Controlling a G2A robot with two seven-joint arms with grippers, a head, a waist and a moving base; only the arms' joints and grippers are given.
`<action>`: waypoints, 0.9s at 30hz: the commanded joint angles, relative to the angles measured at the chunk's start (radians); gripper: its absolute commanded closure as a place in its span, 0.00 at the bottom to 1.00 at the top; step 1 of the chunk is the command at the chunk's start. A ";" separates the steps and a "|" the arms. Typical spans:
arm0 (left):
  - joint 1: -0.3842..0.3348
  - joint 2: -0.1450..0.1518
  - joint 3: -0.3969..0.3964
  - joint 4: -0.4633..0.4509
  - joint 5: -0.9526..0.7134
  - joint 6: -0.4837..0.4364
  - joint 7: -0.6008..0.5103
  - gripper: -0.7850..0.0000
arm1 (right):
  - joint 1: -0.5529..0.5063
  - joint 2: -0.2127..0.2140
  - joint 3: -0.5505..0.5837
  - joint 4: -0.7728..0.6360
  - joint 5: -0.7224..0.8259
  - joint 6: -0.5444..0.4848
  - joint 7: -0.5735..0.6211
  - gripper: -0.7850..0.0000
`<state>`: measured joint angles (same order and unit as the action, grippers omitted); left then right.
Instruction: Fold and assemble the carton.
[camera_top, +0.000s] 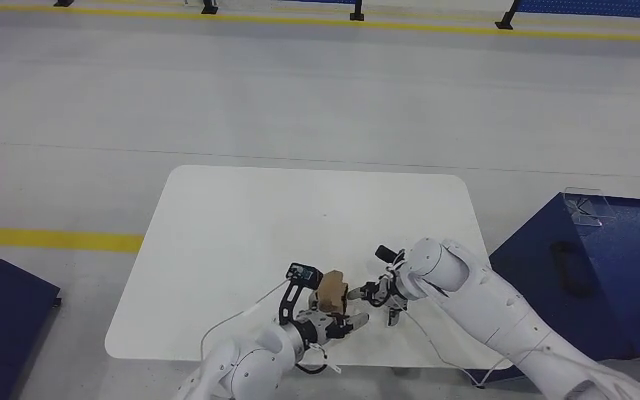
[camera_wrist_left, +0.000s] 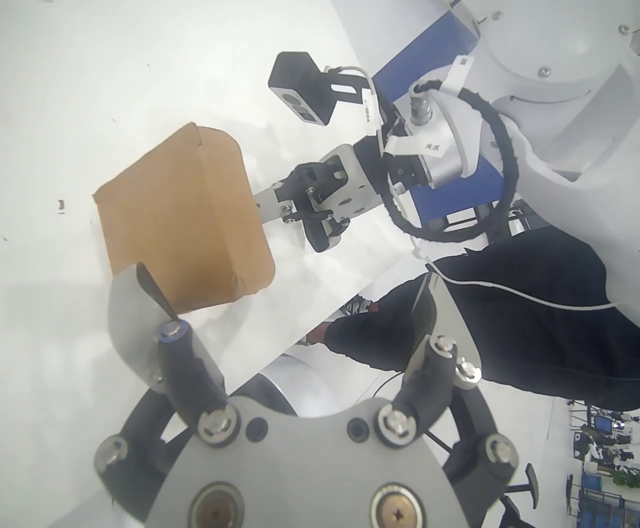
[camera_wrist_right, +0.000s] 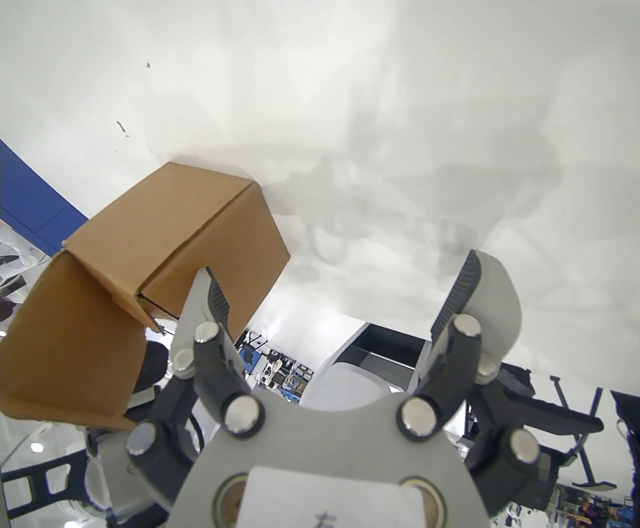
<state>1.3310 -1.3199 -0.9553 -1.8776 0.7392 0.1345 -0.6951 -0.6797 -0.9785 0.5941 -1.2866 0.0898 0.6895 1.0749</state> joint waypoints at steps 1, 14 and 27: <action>-0.009 -0.001 0.009 0.008 0.008 0.008 -0.007 0.00 | 0.005 -0.004 -0.001 0.003 -0.001 -0.002 -0.001 0.00; -0.079 -0.019 0.058 0.060 0.015 0.054 -0.002 0.00 | -0.023 0.034 0.103 -0.010 0.019 -0.105 0.034 0.00; -0.065 -0.014 0.020 0.014 0.036 0.071 0.032 0.00 | -0.105 0.068 0.192 -0.122 0.004 -0.078 -0.033 0.00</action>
<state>1.2625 -1.3354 -0.9287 -1.8562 0.7756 0.2059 -0.6667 -0.7836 -0.9098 0.7890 -1.4104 0.1013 0.5962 1.0506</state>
